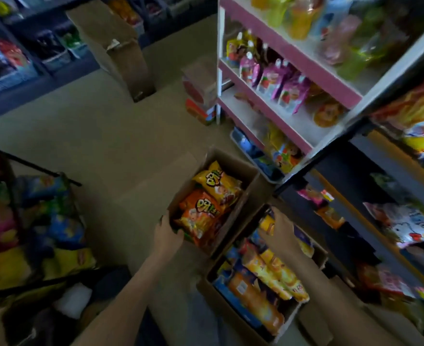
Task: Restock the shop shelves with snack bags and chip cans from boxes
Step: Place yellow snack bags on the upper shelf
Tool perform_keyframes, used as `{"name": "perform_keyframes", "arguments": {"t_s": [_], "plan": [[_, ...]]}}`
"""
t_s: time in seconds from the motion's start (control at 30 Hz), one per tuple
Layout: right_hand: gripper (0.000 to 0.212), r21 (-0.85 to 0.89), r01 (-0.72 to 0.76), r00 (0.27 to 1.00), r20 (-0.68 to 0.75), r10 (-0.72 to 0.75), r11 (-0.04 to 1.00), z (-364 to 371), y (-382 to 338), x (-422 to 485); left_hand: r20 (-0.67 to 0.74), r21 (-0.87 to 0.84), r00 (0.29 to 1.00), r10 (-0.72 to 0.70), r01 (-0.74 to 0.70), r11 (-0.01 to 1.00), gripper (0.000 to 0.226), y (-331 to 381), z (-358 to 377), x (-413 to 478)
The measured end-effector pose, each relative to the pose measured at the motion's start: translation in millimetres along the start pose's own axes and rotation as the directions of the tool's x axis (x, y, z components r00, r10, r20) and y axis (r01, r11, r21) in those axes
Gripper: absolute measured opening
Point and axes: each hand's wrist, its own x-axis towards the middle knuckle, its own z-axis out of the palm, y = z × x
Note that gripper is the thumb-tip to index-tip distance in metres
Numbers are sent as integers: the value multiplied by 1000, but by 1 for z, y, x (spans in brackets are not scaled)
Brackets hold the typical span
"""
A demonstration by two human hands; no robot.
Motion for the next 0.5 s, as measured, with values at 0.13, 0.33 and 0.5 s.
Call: {"name": "perform_keyframes", "arguments": {"t_s": [0.13, 0.33, 0.5], "plan": [[82, -72, -45, 998, 40, 48, 996, 50, -16, 88, 5, -13, 1000, -7, 7, 1000, 65, -16, 14, 83], [81, -306, -5, 1000, 25, 14, 952, 124, 1, 197, 30, 198, 998, 51, -56, 979, 84, -57, 90, 191], [73, -315, 132, 990, -4, -141, 940, 175, 32, 262, 123, 494, 982, 144, -187, 849, 102, -95, 164, 248]]}}
